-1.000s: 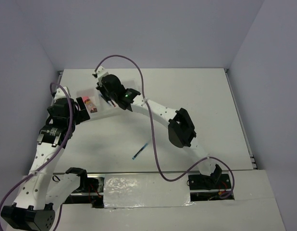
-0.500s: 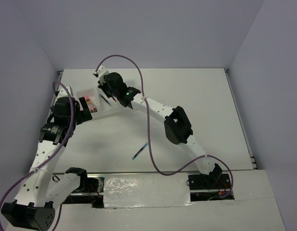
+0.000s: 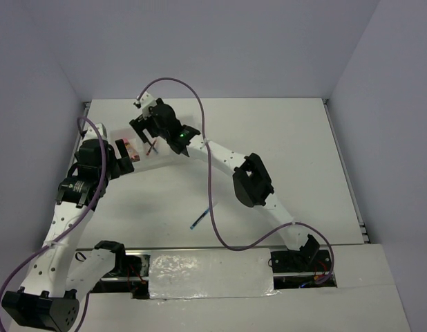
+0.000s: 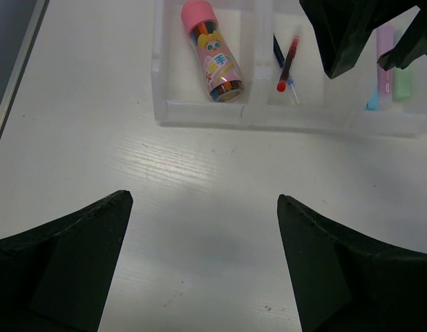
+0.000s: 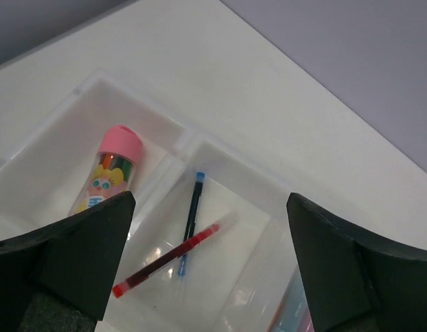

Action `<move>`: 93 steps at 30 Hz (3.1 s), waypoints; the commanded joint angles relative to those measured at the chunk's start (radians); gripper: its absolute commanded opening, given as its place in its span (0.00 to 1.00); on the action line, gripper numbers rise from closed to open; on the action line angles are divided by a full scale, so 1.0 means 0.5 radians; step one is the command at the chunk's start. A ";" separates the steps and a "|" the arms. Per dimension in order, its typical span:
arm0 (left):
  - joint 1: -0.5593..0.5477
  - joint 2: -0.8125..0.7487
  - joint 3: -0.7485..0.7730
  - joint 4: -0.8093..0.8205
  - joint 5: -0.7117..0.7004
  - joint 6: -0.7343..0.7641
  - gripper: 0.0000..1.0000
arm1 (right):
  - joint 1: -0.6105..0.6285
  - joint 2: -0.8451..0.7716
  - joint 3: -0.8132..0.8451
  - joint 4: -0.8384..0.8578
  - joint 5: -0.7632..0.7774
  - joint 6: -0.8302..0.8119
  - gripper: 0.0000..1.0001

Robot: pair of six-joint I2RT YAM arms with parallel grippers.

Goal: Sort the stationery into containers
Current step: Place the pen in the storage box, then pick up the pen from the center of the board, then place the pen in the storage box.

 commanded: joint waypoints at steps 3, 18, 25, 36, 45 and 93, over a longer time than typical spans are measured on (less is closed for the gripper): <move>-0.010 -0.012 0.005 0.068 0.014 0.040 0.99 | -0.003 -0.215 -0.057 0.022 0.225 0.148 1.00; 0.002 -0.030 0.011 0.056 -0.041 0.030 0.99 | 0.248 -1.379 -1.666 -1.177 1.067 2.534 0.79; 0.002 -0.030 0.002 0.056 -0.042 0.033 0.99 | 0.536 -1.078 -1.352 -2.401 1.215 3.737 0.61; -0.004 0.000 0.005 0.056 -0.023 0.037 0.99 | 0.644 -1.188 -1.886 -1.749 0.871 3.628 0.60; -0.004 -0.003 0.005 0.049 -0.032 0.037 0.99 | 0.647 -1.056 -1.972 -1.616 0.733 3.661 0.45; 0.011 -0.058 0.033 -0.012 -0.244 -0.040 0.96 | -0.006 -0.136 -0.076 0.141 -0.311 -0.281 0.35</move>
